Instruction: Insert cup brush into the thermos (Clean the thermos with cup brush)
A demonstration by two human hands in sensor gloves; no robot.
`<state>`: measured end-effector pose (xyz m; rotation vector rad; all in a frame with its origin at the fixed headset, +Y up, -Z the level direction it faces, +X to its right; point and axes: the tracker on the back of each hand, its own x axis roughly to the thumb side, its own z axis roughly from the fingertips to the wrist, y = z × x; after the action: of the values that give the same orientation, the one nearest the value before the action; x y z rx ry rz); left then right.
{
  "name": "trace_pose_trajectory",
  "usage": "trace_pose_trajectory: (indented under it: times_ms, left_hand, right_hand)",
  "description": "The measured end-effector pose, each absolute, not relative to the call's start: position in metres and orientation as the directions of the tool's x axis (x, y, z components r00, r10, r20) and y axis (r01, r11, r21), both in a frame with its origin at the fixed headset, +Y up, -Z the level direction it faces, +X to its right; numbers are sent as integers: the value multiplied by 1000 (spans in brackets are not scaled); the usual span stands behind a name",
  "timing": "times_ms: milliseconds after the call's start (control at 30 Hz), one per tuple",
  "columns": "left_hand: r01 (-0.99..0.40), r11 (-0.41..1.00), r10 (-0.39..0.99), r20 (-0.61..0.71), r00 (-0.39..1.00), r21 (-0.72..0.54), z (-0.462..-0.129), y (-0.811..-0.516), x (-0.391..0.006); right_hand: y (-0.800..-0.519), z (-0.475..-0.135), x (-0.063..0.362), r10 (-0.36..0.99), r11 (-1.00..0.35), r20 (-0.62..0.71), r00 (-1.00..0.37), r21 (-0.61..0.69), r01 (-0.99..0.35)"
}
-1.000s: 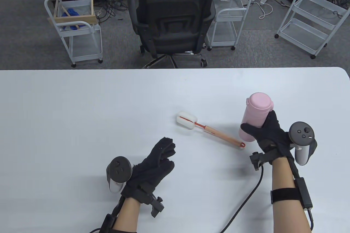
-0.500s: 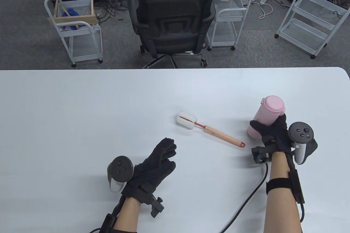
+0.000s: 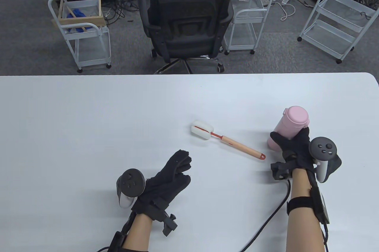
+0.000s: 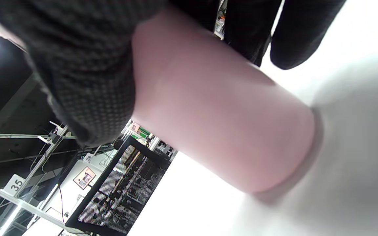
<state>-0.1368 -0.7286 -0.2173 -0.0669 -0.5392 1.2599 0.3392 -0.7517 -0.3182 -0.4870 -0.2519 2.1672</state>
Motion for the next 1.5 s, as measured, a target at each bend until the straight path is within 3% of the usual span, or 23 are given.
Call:
trace_pose_trajectory:
  times_ms: [100, 433, 567, 700, 1033, 1333, 1500]
  left_hand:
    - [-890, 312, 918, 348, 191, -334, -218, -728, -139]
    - [-889, 323, 918, 337, 211, -324, -219, -730, -140]
    - [-888, 334, 912, 344, 222, -314, -219, -728, -141]
    - [-881, 392, 889, 353, 290, -264, -218, -726, -143]
    - [-799, 600, 748, 381, 543, -41, -210, -712, -148]
    - [-550, 806, 473, 319, 821, 219, -200, -696, -154]
    - [-258, 932, 205, 214, 955, 256, -202, -701, -150]
  right_hand:
    - [-752, -312, 340, 770, -637, -287, -570, -294, -713]
    - [-742, -262, 336, 784, -620, -215, -582, -242, -746]
    - [-728, -238, 320, 700, -714, -200, -686, -153, -684]
    - [-710, -222, 289, 596, -802, -81, -799, -109, -587]
    - [-681, -213, 195, 416, -899, 205, -886, -59, -435]
    - [-690, -216, 152, 179, -967, 297, -938, -122, -224]
    - [-707, -220, 148, 114, -984, 282, -953, -102, -148]
